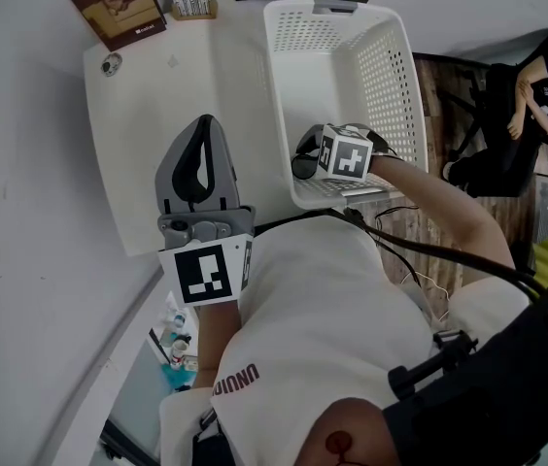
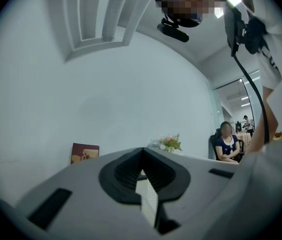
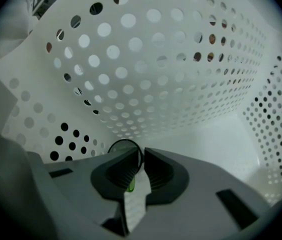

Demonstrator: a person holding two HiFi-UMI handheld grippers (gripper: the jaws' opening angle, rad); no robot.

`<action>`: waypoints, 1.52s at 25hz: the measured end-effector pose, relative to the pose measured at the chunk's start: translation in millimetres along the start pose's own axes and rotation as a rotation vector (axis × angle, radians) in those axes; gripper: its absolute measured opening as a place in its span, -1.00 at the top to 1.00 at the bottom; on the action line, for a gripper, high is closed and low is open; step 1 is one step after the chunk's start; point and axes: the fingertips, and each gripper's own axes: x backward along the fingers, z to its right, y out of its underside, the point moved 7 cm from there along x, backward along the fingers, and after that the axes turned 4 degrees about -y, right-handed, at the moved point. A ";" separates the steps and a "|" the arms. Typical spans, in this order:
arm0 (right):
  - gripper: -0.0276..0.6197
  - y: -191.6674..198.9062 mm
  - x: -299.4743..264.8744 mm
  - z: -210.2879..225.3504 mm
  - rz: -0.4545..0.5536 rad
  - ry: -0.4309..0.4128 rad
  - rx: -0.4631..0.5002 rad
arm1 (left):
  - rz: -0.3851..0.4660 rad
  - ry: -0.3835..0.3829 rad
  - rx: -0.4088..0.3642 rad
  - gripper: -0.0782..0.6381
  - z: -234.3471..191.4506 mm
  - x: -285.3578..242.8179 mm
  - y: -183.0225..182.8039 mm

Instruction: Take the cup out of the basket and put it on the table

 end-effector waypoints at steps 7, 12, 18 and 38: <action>0.77 0.5 6.2 3.0 0.006 0.007 -0.017 | 0.003 0.003 0.001 0.75 0.7 -0.7 -0.8; 0.78 -1.9 17.8 6.8 0.015 0.037 -0.005 | -0.002 0.001 0.005 0.75 0.8 -0.9 -0.4; 0.79 -1.4 28.3 12.4 0.029 0.061 -0.029 | -0.024 -0.007 0.038 0.75 2.8 -2.3 -0.1; 0.80 -20.6 91.9 19.6 0.133 0.357 0.028 | 0.008 0.004 0.016 0.75 2.3 1.5 -3.9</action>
